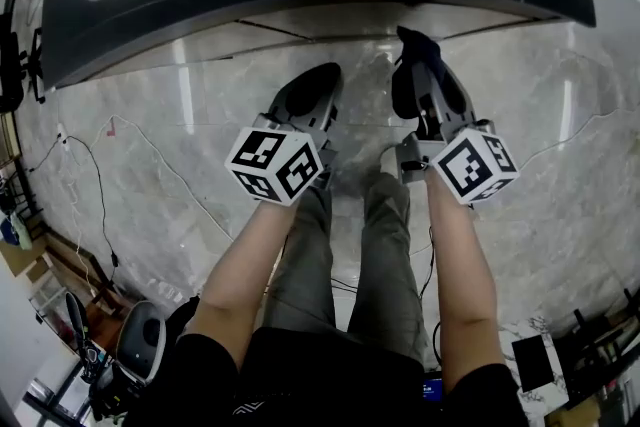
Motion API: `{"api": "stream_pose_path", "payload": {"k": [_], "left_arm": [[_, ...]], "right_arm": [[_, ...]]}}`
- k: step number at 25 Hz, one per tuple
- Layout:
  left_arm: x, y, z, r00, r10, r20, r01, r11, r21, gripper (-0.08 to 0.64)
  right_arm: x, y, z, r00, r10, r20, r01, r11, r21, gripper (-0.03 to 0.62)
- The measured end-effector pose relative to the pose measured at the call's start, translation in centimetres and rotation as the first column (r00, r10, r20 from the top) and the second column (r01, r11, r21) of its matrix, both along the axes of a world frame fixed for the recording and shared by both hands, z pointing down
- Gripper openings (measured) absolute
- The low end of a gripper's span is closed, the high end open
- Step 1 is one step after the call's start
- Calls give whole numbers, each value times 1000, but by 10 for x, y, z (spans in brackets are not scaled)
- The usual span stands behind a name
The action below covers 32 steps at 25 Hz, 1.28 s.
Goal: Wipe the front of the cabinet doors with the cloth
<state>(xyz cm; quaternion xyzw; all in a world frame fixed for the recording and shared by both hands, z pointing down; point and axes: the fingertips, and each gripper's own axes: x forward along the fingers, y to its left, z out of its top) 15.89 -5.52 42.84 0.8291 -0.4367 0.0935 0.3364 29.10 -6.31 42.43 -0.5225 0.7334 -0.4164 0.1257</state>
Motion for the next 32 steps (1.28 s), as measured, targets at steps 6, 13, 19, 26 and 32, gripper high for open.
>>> {"api": "stream_pose_path", "payload": {"k": [6,13,19,26,32], "left_arm": [[-55,5,5,998,-69,13,69,998,-11,9],[-121,15,13,988,-154,31,155,988,-5,9],[-166,20,26,975,-216,52,217,976,-23,9],[-178,16,24,974,-213,79,213,977,2,9],[-155,8,22,981,-180,72,180,984,7,9]], "right_arm": [[-68,1,12,995,-99,19,100,995,-31,84],[-136,-1,28,986,-165,38,167,984,-59,84],[-176,-12,38,977,-212,40,214,975,-61,84],[-189,-28,47,980,-198,34,200,977,-71,84],[-166,-36,43,984,-175,19,175,983,-55,84]]}}
